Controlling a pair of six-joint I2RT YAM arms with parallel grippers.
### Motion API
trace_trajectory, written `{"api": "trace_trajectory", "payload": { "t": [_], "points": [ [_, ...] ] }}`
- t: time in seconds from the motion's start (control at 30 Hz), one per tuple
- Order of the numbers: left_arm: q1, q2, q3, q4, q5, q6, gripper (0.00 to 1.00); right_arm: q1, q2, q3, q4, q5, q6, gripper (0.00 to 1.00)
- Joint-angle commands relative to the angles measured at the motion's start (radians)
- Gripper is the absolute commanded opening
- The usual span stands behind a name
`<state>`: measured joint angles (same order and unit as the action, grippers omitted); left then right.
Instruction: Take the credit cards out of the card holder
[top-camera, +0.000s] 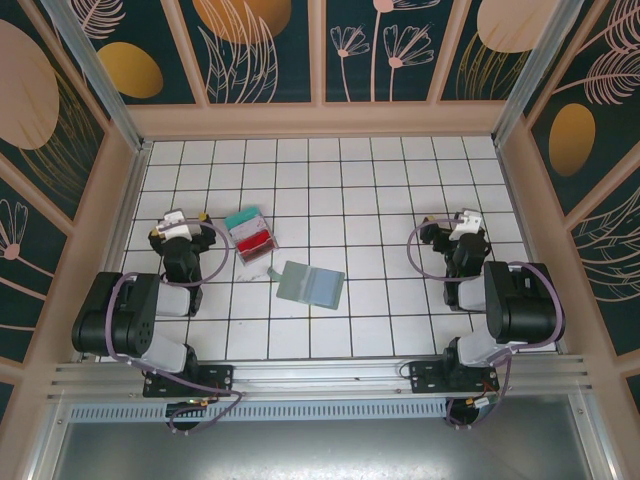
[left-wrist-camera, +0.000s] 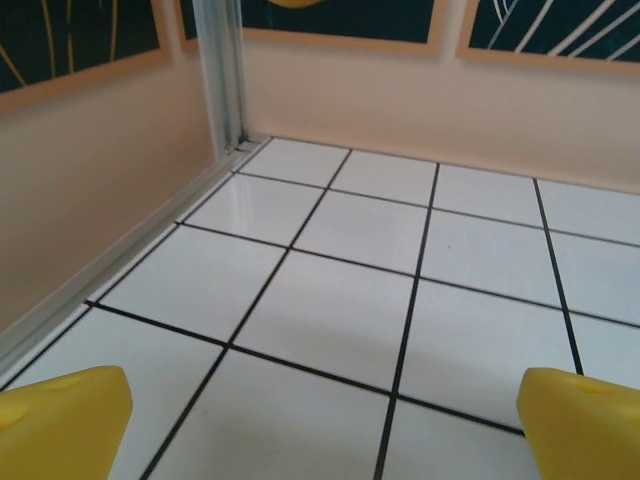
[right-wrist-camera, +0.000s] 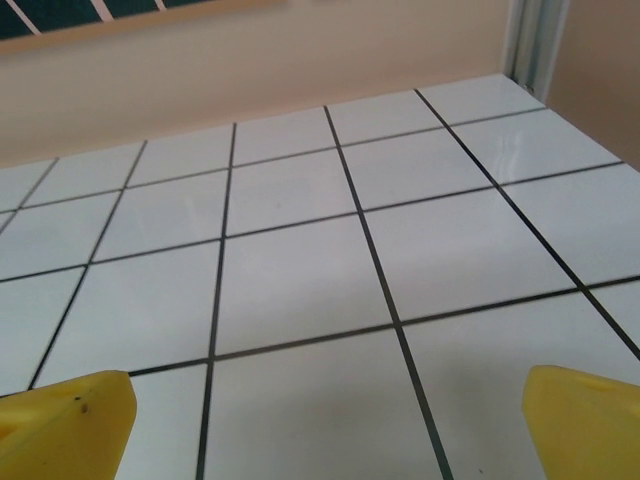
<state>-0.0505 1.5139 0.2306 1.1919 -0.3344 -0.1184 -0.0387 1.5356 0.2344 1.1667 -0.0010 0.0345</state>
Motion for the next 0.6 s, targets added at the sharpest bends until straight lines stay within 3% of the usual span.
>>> {"api": "trace_trajectory", "payload": {
  "t": [0.0,0.57],
  "points": [
    [0.008,0.01,-0.012,0.123,0.039,0.022,0.99,-0.004,0.003,0.0,0.075,-0.033,-0.013,0.99],
    [0.008,0.007,-0.015,0.123,0.042,0.022,0.99,0.002,0.003,0.0,0.077,-0.022,-0.016,0.99]
  ]
}}
